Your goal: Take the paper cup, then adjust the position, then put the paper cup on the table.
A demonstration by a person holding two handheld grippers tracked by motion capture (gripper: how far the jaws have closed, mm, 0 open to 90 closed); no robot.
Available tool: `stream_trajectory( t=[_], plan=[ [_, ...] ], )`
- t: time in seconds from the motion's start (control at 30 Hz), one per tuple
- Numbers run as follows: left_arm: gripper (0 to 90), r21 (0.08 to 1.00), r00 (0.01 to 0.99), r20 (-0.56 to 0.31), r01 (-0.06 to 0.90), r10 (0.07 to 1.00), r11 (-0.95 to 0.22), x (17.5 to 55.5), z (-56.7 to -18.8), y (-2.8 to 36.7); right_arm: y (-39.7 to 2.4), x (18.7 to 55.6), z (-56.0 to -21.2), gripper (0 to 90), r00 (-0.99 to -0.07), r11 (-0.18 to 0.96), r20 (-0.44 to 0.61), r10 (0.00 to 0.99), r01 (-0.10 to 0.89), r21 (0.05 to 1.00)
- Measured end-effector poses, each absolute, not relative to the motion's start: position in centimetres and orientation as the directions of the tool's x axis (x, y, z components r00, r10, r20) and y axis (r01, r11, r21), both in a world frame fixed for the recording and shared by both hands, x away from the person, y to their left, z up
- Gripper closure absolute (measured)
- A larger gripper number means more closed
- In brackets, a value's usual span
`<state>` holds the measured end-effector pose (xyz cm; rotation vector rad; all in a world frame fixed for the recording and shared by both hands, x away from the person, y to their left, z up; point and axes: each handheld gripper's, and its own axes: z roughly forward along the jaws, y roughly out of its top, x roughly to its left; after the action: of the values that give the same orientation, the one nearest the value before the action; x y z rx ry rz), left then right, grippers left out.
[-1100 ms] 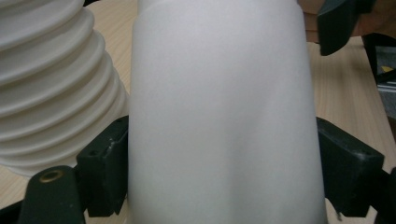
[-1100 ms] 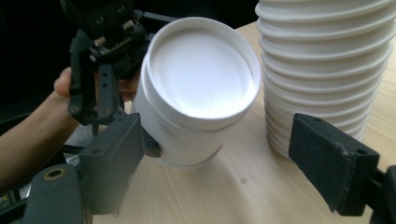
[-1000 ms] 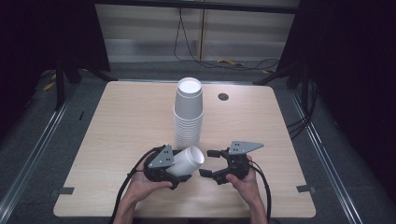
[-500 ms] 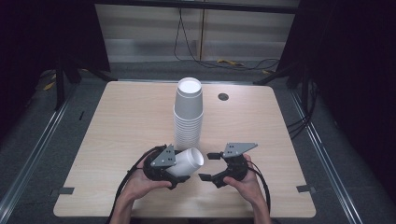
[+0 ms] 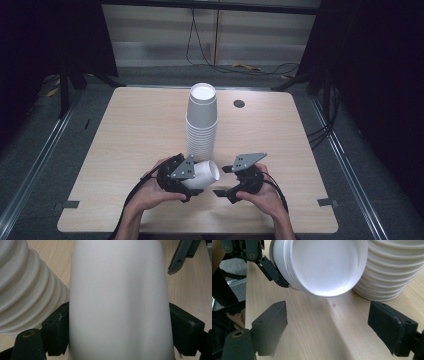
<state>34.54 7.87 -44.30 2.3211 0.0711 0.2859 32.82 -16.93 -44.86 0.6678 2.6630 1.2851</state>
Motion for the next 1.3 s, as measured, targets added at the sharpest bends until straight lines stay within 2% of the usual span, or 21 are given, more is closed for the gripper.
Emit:
stream_trajectory(
  t=[0.37, 0.77, 1.3],
  plan=[
    [17.5, 0.662, 0.976, 0.185, -0.038, 0.115, -0.749, 34.5, -44.8, 7.8, -16.4, 33.0, -44.2, 16.2, -0.909, 0.595, 0.053, 0.414, 0.314, 0.739],
    [17.5, 0.623, 0.978, 0.188, -0.051, 0.086, -0.781, 34.4, -45.0, 7.1, -16.2, 33.1, -44.0, 14.7, -0.92, 0.587, 0.06, 0.388, 0.297, 0.753],
    [17.6, 0.584, 0.976, 0.215, -0.1, 0.034, -0.806, 34.0, -44.9, 6.2, -14.2, 34.0, -43.3, 16.3, -0.955, 0.663, 0.051, 0.294, 0.242, 0.708]
  ],
)
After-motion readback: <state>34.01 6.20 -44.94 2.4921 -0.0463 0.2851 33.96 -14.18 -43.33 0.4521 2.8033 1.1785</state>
